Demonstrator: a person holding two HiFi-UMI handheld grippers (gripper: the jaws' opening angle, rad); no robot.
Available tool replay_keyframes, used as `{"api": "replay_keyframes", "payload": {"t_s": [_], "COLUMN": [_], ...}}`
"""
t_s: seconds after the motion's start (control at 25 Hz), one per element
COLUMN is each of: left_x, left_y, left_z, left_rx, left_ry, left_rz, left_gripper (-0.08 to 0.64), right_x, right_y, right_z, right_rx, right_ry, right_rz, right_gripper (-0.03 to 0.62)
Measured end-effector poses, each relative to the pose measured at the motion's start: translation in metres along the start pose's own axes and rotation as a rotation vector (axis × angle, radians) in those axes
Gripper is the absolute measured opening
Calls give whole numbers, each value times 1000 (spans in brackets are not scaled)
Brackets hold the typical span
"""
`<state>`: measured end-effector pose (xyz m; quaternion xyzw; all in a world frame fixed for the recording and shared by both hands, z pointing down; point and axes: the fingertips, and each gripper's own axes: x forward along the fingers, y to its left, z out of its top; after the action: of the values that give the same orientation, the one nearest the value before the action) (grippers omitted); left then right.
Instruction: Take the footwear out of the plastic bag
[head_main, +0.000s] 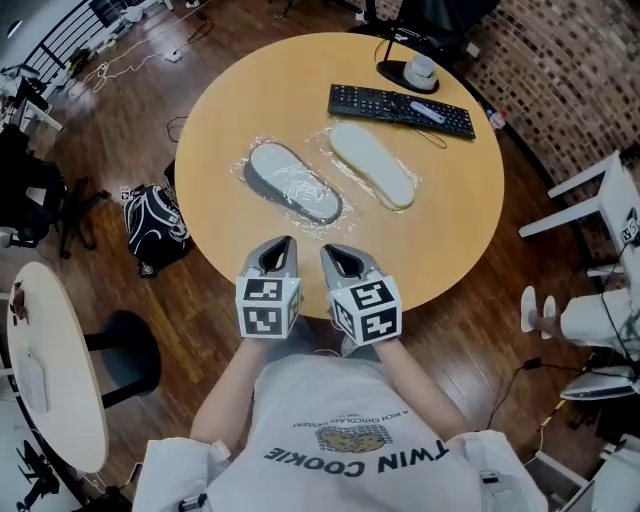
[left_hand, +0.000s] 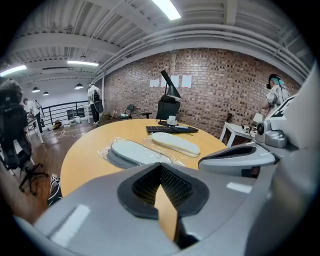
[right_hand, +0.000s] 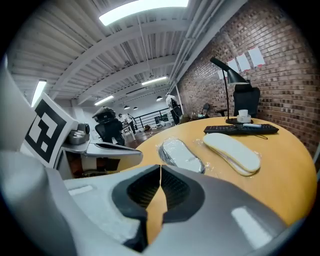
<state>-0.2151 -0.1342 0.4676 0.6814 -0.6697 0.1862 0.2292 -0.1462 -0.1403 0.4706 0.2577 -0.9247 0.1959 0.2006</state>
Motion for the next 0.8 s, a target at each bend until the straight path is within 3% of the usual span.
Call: {"api": "replay_keyframes", "payload": {"t_s": [0.28, 0.56, 0.8], "left_x": [49, 98, 147], "left_y": [69, 142, 173], "left_z": [22, 50, 53], "left_rx": [60, 182, 290], "left_ry": [51, 89, 135], "left_rz": [-72, -139, -192], "left_gripper": [3, 3, 3], "right_x": [55, 84, 92], "right_y": [-11, -34, -56], "right_z": [20, 33, 22], "right_rx": [90, 204, 283], "right_ry": [17, 18, 46], "right_rz": [-81, -203, -304], "right_gripper": [3, 12, 26]}}
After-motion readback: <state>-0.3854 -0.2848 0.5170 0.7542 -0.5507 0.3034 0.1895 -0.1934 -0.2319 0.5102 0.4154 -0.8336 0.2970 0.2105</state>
